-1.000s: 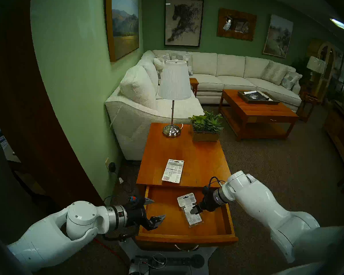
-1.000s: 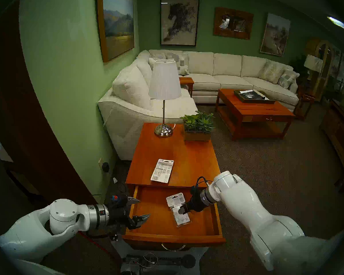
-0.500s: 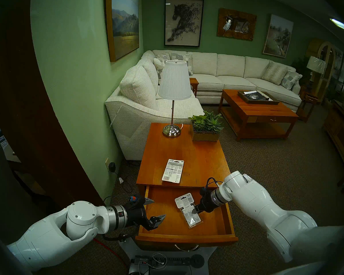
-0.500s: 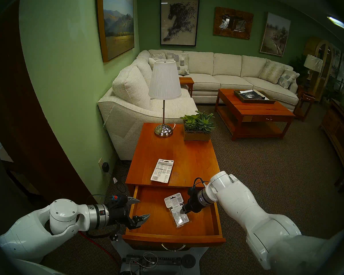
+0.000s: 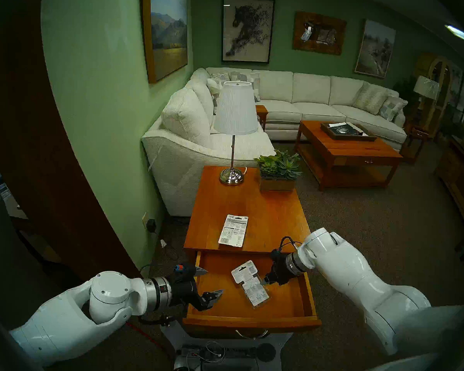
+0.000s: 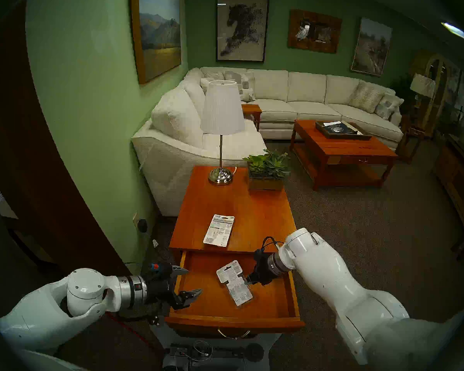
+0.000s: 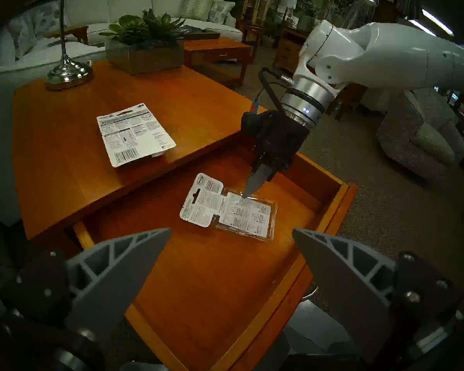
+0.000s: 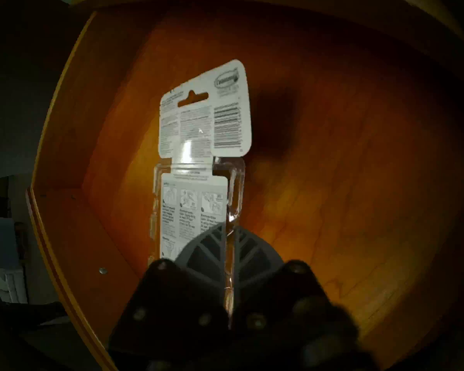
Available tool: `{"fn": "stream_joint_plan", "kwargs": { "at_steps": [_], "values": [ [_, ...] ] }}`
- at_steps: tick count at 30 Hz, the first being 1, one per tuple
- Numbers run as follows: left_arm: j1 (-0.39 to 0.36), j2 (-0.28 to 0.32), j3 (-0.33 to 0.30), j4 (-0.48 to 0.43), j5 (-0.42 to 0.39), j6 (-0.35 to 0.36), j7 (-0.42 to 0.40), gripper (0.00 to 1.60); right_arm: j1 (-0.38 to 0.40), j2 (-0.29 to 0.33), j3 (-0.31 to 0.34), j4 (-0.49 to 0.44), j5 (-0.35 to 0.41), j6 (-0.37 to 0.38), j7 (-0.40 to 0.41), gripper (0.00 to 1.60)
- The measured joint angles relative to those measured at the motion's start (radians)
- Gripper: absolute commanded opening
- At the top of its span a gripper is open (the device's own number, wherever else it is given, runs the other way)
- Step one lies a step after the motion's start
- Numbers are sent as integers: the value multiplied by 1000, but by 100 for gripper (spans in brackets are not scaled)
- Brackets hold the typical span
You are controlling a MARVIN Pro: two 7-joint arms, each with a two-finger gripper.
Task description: Open the drawer, take out the contents and close the drawer
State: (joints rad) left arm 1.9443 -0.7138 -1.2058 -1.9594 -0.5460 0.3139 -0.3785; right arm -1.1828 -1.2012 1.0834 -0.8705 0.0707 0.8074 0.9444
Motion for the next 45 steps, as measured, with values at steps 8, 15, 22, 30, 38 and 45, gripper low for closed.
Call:
{"fn": "stream_joint_plan", "kwargs": {
  "at_steps": [8, 15, 22, 30, 38, 45],
  "values": [
    [0, 0, 0, 0, 0, 0, 0, 160, -30, 52, -3, -102, 7, 30, 46, 0],
    [0, 0, 0, 0, 0, 0, 0, 160, -41, 108, 5, -201, 21, 55, 25, 0],
    [0, 0, 0, 1, 0, 0, 0, 160, -49, 162, 22, -293, 48, 82, -1, 0],
    [0, -1, 0, 1, 0, 0, 0, 160, -60, 232, 58, -398, 92, 119, -39, 0],
    [0, -1, 0, 1, 0, 0, -1, 160, -66, 292, 105, -491, 154, 149, -70, 0],
    [0, -1, 0, 1, 0, 0, -1, 160, -35, 305, 125, -489, 201, 154, -78, 0]
  ]
}}
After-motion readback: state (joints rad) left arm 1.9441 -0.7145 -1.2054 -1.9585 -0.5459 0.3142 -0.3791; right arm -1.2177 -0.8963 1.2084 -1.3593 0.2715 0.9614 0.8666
